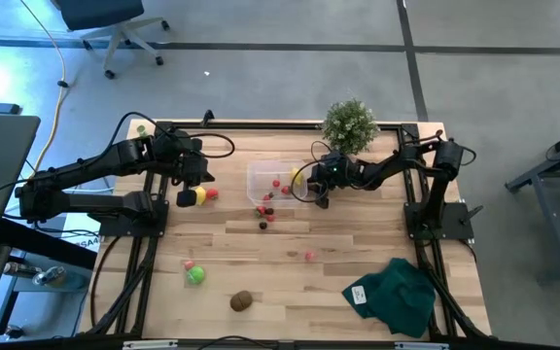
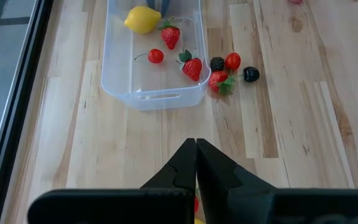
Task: Pick and placing Produce into tupperware
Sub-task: Put the blueberry into the transparent bin
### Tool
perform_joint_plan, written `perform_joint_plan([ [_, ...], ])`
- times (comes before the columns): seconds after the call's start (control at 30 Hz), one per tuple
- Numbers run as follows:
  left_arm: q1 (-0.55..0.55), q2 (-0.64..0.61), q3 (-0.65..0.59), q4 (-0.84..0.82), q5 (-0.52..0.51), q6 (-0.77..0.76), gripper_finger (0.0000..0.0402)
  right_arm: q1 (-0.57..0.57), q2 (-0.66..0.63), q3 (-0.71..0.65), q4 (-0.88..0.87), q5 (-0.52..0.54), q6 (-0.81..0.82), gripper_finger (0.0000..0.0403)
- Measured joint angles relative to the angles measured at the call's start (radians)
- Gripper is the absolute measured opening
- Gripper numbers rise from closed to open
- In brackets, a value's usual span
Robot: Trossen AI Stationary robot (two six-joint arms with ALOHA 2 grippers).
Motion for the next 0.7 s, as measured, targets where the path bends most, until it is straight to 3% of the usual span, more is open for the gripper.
perform_joint_plan([
  [0.7,0.0,0.0,0.0,0.0,0.0,0.0,0.0003,0.001,-0.026,-0.001,-0.05,-0.006,0.09,0.0071],
])
